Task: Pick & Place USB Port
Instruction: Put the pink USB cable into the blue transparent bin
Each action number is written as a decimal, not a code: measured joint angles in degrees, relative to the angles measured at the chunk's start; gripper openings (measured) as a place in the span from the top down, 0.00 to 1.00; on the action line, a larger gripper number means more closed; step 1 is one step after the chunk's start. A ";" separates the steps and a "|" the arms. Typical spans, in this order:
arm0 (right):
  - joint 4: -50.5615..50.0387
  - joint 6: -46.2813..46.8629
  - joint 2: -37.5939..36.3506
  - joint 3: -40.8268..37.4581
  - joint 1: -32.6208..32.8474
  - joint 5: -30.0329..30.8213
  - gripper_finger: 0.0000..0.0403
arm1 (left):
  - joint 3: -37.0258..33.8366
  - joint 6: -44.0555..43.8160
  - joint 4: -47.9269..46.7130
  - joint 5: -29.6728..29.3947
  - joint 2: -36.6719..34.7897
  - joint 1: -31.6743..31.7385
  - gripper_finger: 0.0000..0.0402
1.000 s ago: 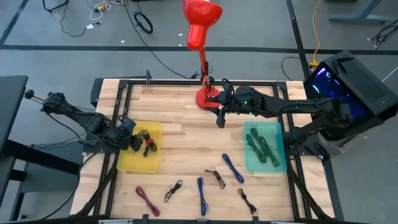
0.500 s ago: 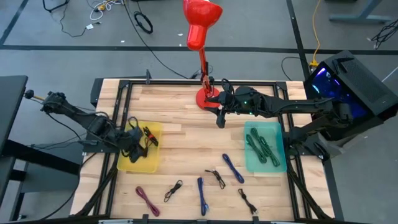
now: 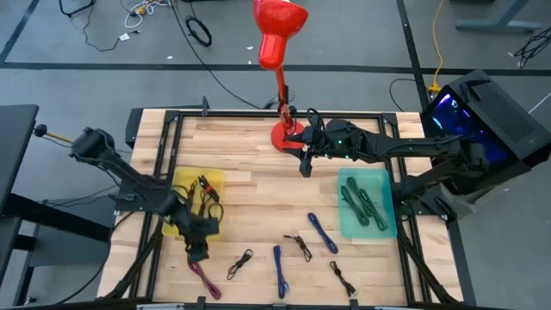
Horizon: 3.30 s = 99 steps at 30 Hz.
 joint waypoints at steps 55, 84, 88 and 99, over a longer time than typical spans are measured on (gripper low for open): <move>-0.99 3.41 0.00 0.00 0.00 -0.63 0.59 | 34.78 35.99 -29.41 1.30 37.70 -12.71 0.62; -3.34 3.34 0.02 -0.04 0.00 -0.58 0.59 | 34.59 35.21 -25.57 -2.05 40.67 -11.95 0.95; -3.20 2.40 0.02 -0.04 0.00 -0.46 0.59 | 34.70 35.34 -25.45 -3.02 40.38 -8.89 0.95; -8.08 -0.41 0.02 -0.04 -0.06 -0.41 0.59 | 40.20 37.73 -24.41 -13.71 33.96 -1.18 0.96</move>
